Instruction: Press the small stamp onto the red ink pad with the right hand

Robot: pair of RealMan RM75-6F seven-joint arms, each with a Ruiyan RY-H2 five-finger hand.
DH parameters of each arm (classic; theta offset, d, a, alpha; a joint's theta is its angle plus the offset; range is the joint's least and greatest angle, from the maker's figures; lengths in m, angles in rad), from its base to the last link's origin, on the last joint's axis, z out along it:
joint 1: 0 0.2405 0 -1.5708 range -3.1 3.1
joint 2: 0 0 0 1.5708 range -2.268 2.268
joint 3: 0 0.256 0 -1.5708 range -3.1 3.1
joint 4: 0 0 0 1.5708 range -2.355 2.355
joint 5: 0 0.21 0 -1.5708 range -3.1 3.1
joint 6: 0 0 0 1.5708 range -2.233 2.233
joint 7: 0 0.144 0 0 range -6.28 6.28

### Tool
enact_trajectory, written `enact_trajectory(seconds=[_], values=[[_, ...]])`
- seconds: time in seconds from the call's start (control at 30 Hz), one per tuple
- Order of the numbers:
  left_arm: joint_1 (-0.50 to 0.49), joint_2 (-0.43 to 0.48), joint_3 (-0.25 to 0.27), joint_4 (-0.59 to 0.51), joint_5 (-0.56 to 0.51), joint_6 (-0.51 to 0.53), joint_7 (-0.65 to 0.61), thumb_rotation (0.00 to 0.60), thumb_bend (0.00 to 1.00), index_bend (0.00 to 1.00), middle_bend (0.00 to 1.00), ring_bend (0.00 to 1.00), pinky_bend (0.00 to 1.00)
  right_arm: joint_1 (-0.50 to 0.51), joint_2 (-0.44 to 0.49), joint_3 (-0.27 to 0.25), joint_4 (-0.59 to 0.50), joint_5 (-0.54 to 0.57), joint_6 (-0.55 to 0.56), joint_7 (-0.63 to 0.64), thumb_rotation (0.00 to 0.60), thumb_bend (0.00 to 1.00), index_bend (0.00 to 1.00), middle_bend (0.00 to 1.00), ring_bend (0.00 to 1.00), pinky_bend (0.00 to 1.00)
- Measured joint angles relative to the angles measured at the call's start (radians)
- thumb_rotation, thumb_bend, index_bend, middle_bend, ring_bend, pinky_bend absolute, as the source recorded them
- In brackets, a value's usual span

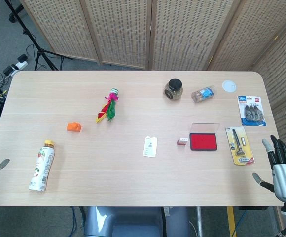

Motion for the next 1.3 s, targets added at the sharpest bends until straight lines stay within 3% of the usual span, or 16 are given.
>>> enact_trajectory(seconds=[0.43,0.5,0.53,0.67,0.77,0.9,1.03,1.2,1.3], values=[[0.001,0.0,-0.001,-0.002,0.004,0.003,-0.003,0.6,0.0,0.0,0.0,0.0,0.0,0.009,-0.001,-0.002,0.004,0.004,-0.024,0.007,0.6,0.0,0.0,0.0,0.0,0.0],[0.0,0.002,-0.001,-0.004,0.01,0.004,-0.005,0.6,0.0,0.0,0.0,0.0,0.0,0.014,0.005,-0.001,-0.001,0.004,-0.033,0.022,0.6,0.0,0.0,0.04,0.04,0.02],[0.0,0.003,-0.001,-0.005,0.011,0.004,-0.004,0.6,0.0,0.0,0.0,0.0,0.0,0.021,0.014,0.003,-0.007,0.006,-0.043,0.035,0.6,0.0,0.0,0.12,0.14,0.1],[-0.002,0.001,-0.003,-0.009,0.004,0.001,0.006,0.6,0.0,0.0,0.0,0.0,0.0,0.061,0.024,0.031,-0.007,0.002,-0.063,0.038,0.6,0.0,0.0,0.59,0.68,0.77],[-0.006,-0.003,-0.007,-0.012,-0.005,-0.004,0.016,0.6,0.0,0.0,0.0,0.0,0.0,0.108,0.018,0.046,0.013,-0.027,-0.087,0.055,0.6,0.0,0.0,0.75,0.86,0.96],[-0.014,-0.012,-0.009,-0.013,-0.012,-0.013,0.042,0.6,0.0,0.0,0.0,0.0,0.0,0.172,0.018,0.057,0.019,-0.038,-0.172,0.088,0.6,0.0,0.05,0.87,0.99,1.0],[-0.024,-0.024,-0.01,-0.012,-0.024,-0.031,0.068,0.6,0.0,0.0,0.0,0.0,0.0,0.24,0.016,0.072,-0.003,-0.026,-0.272,0.063,0.6,0.0,0.18,0.99,1.0,1.0],[-0.035,-0.036,-0.016,-0.006,-0.059,-0.05,0.089,0.6,0.0,0.0,0.0,0.0,0.0,0.301,0.006,0.093,-0.046,0.03,-0.376,0.001,0.6,0.01,0.3,1.0,1.0,1.0],[-0.039,-0.04,-0.02,-0.003,-0.074,-0.056,0.093,0.6,0.0,0.0,0.0,0.0,0.0,0.345,-0.006,0.109,-0.07,0.101,-0.45,-0.053,0.6,0.07,0.34,1.0,1.0,1.0]])
